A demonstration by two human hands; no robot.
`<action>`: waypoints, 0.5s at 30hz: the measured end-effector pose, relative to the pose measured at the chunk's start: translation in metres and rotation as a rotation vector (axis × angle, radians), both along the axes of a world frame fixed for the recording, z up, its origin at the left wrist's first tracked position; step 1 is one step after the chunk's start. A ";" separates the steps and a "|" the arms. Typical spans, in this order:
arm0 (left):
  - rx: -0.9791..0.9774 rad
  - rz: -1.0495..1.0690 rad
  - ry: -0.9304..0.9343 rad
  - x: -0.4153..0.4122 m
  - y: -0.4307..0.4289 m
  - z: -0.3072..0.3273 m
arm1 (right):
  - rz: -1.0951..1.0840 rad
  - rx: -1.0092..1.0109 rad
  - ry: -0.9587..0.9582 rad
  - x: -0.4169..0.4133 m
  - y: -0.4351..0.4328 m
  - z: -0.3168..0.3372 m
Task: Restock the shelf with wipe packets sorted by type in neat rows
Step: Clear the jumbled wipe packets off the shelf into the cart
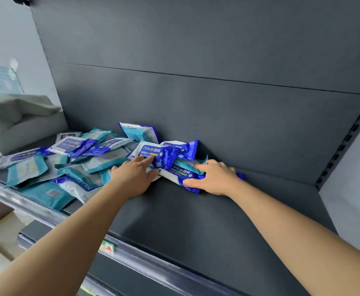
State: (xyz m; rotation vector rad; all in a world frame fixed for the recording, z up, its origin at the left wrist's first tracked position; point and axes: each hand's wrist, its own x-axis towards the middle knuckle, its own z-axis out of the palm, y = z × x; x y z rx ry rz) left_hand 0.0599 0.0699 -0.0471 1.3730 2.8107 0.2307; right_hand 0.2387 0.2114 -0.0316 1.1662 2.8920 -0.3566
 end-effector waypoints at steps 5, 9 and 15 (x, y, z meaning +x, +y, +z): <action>0.030 -0.168 -0.013 0.007 -0.021 -0.003 | -0.139 -0.083 0.079 0.020 -0.022 -0.001; 0.198 -0.272 -0.069 0.016 -0.035 0.006 | -0.182 -0.152 0.176 0.043 -0.042 0.002; 0.422 -0.194 -0.236 0.010 -0.039 0.018 | -0.280 -0.294 0.450 0.068 -0.063 0.010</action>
